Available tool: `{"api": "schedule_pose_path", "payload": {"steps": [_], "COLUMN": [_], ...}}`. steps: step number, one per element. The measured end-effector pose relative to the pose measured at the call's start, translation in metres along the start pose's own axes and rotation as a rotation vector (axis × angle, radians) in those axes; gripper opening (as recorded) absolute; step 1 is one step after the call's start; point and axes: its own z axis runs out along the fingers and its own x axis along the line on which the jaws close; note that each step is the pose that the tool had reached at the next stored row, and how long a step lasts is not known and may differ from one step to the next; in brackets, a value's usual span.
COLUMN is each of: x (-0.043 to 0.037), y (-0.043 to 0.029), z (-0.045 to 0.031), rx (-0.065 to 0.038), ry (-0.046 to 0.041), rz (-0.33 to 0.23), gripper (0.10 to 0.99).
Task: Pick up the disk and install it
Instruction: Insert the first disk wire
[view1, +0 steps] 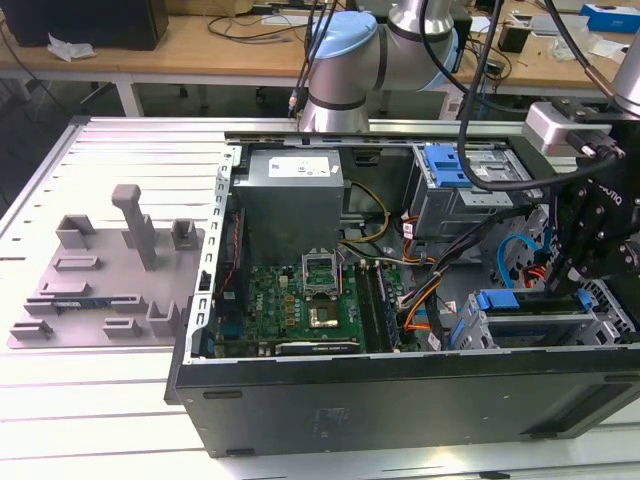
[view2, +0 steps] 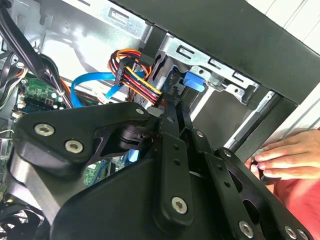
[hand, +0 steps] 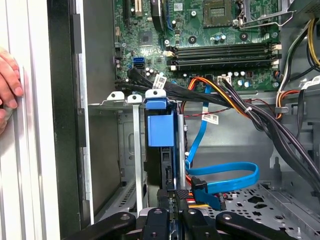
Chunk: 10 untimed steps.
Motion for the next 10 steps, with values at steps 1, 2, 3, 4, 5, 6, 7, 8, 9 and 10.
{"api": "schedule_pose_path", "payload": {"steps": [1,2,3,4,5,6,7,8,9,10], "x": [0.0,-0.0001,-0.0001,-0.0001,-0.0001,-0.0002,-0.0002,-0.0002,-0.0002,-0.0003], "y": [0.0,0.0,0.0,0.0,0.0,0.0,0.0,0.0,0.0,0.0], "z": [0.0002,0.0006,0.0009,0.0011,0.0013,0.0016,0.0017,0.0019,0.0021,0.0022], "rx": [0.0,0.0,0.0,0.0,0.0,0.0,0.0,0.0,0.0,0.0], "ry": [0.0,0.0,0.0,0.0,0.0001,0.0002,0.0002,0.0002,0.0001,0.0], "rz": [0.0,0.0,0.0,0.0,0.0,0.0,0.0,0.0,0.0,0.0], "gripper": [0.169,0.169,0.169,0.169,0.169,0.169,0.169,0.169,0.169,0.169]}}
